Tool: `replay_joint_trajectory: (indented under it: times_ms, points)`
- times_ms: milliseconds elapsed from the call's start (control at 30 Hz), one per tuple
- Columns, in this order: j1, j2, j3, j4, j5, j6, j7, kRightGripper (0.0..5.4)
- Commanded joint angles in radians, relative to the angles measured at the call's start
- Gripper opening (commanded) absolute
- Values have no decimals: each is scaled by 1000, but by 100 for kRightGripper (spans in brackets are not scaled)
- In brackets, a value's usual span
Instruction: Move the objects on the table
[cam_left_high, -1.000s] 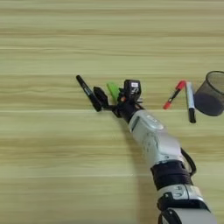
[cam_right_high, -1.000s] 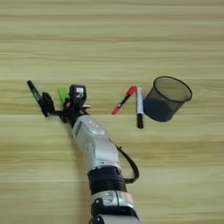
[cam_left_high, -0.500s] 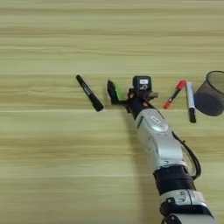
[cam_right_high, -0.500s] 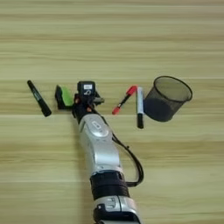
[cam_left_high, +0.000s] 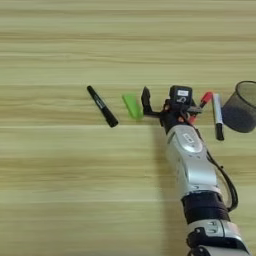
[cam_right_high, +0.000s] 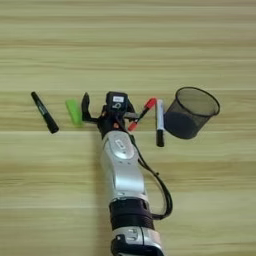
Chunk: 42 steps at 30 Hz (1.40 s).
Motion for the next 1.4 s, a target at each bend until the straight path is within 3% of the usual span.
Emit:
replay_joint_trajectory:
  times_ms: [33, 533, 1400]
  points:
    - [-28, -18, -17, -66, 4, -47, -20, 537]
    - [73, -28, -16, -181, -44, -31, -71, 537]
    - [57, -16, -53, -56, 7, -50, -86, 537]
